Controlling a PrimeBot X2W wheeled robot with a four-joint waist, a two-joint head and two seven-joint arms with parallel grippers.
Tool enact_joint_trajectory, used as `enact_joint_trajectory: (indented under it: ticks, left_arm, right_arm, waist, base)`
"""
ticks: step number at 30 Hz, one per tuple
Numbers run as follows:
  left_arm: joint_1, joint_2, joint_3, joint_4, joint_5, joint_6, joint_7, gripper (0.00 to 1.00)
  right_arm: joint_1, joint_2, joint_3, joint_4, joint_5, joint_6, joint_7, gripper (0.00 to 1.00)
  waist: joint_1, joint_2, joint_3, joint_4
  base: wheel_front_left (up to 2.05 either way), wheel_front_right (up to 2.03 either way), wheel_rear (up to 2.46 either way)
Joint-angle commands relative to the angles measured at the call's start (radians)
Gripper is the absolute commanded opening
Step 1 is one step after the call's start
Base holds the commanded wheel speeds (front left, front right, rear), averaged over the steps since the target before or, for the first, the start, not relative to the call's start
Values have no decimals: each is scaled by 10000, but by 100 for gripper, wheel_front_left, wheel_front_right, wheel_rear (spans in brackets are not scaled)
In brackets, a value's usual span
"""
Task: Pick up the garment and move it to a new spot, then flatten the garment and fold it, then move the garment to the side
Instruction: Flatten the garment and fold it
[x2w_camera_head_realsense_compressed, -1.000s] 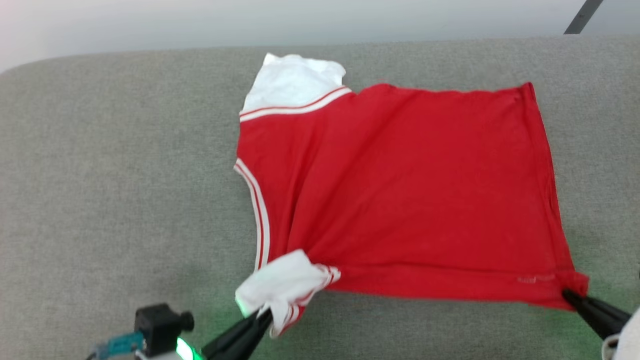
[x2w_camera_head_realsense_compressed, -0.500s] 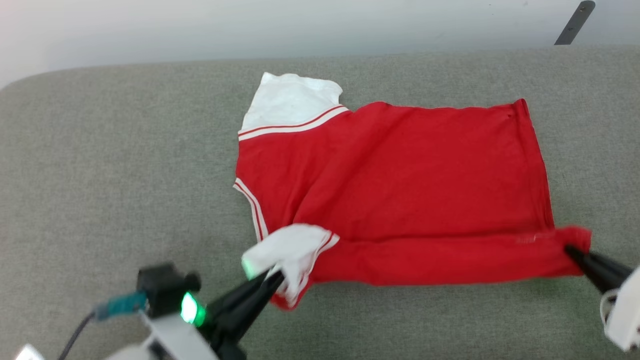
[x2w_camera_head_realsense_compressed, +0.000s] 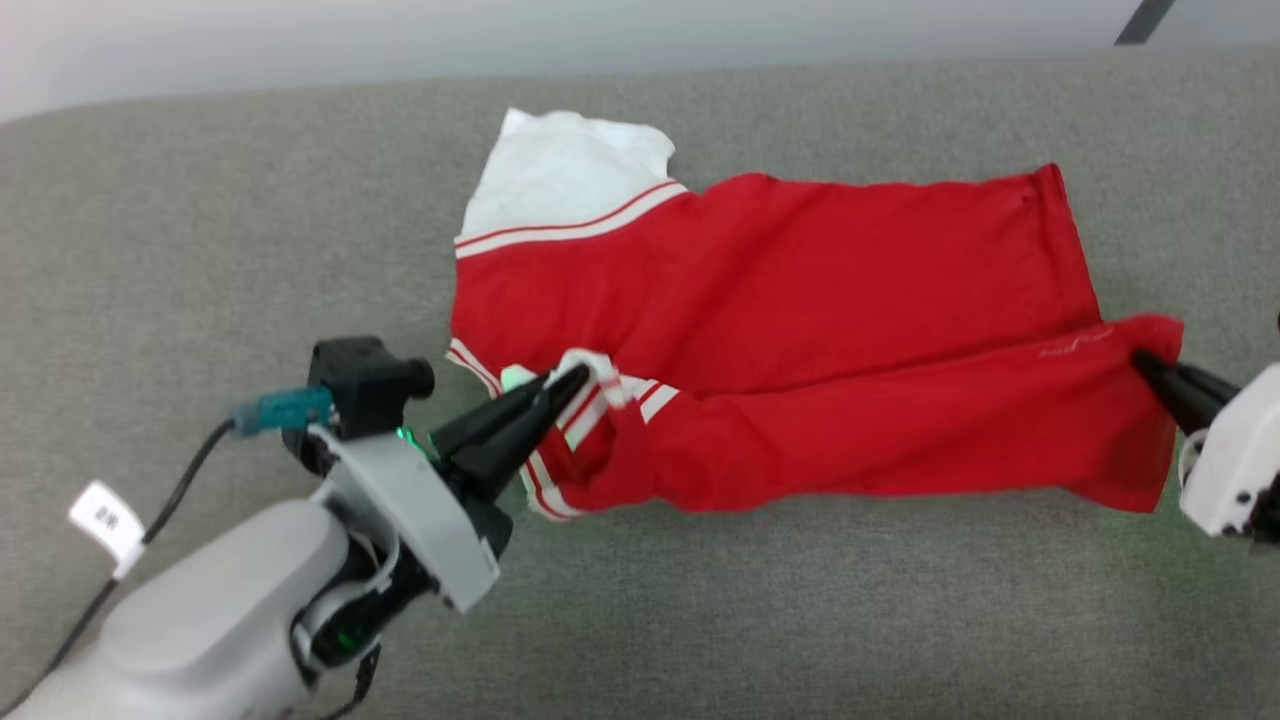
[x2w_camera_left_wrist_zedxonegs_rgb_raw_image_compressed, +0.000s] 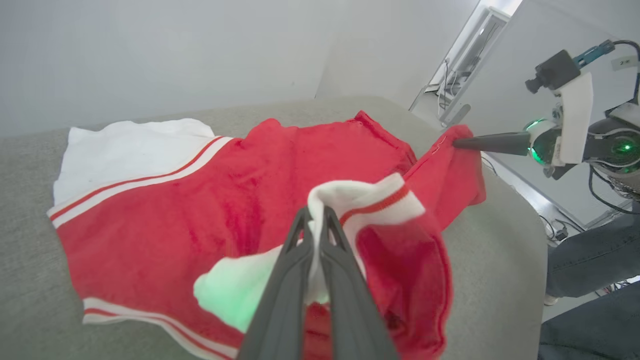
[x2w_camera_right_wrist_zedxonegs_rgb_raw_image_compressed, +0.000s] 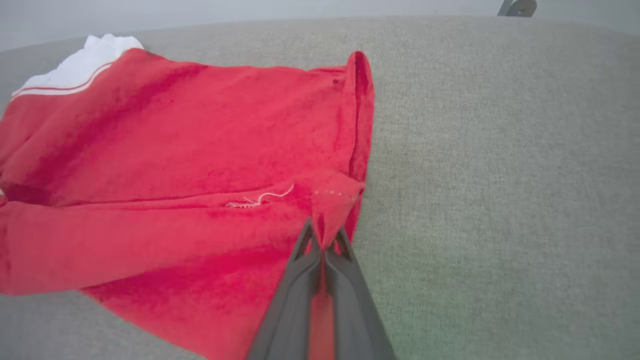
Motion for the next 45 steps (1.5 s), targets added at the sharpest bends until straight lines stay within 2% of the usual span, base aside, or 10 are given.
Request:
enact_joint_trajectory:
  ticks: [1, 15, 18, 19, 20, 22, 25, 26, 36, 45]
  left_arm:
    - [-318, -143, -212, 423, -182, -22, -150, 0]
    - [-1566, -468, -1367, 2762, -1416, -24, -709, 3]
    - [-1602, -410, -1422, 2888, -1610, -22, -740, 38]
    - [-1590, -416, -1329, 2886, -1660, -24, -747, 68]
    - [-1590, -416, -1329, 2886, -1660, -24, -747, 68]
    - [-1502, -372, -1114, 2877, -1678, -24, -742, 100]
    - [-1305, -295, -785, 2715, -1700, -24, -745, 100]
    - [-1244, -230, -702, 2661, -1695, -24, -745, 100]
    - [-1099, 742, -819, 3173, -1585, -24, -336, 100]
    - [-1724, 1078, -1803, 1150, -3009, 673, 4534, 100]
  right_arm:
    - [-331, 140, 147, 344, -11, -6, -237, 0]
    - [-1670, 323, 1242, 2261, 117, -6, -1701, 0]
    - [-1810, 326, 1470, 2466, 185, -6, -1981, 0]
    - [-1827, 324, 1538, 2519, 223, -6, -2053, 0]
    - [-1827, 324, 1538, 2519, 223, -6, -2053, 0]
    - [-1841, 284, 1660, 2587, 293, -6, -2194, 5]
    - [-1811, 218, 1821, 2711, 396, -6, -2309, 93]
    - [-1773, 199, 1848, 2736, 434, -6, -2355, 100]
    - [-1189, -88, 1749, 2718, 613, -6, -2775, 100]
    - [-604, -98, 1343, 2355, 613, -6, -2642, 100]
  waist:
    - [0, 0, 334, -121]
    - [0, 0, 1139, -211]
    - [0, 0, 1065, -207]
    - [0, 0, 1016, -197]
    - [0, 0, 1016, -197]
    - [0, 0, 898, -170]
    - [0, 0, 641, -111]
    - [0, 0, 539, -91]
    - [0, 0, -716, 139]
    - [0, 0, -1071, 260]
  base:
    - [0, 0, 0]
    - [0, 0, 0]
    - [0, 0, 0]
    - [0, 0, 0]
    - [0, 0, 0]
    - [0, 0, 0]
    - [0, 0, 0]
    - [0, 0, 0]
    - [0, 0, 0]
    - [0, 0, 0]
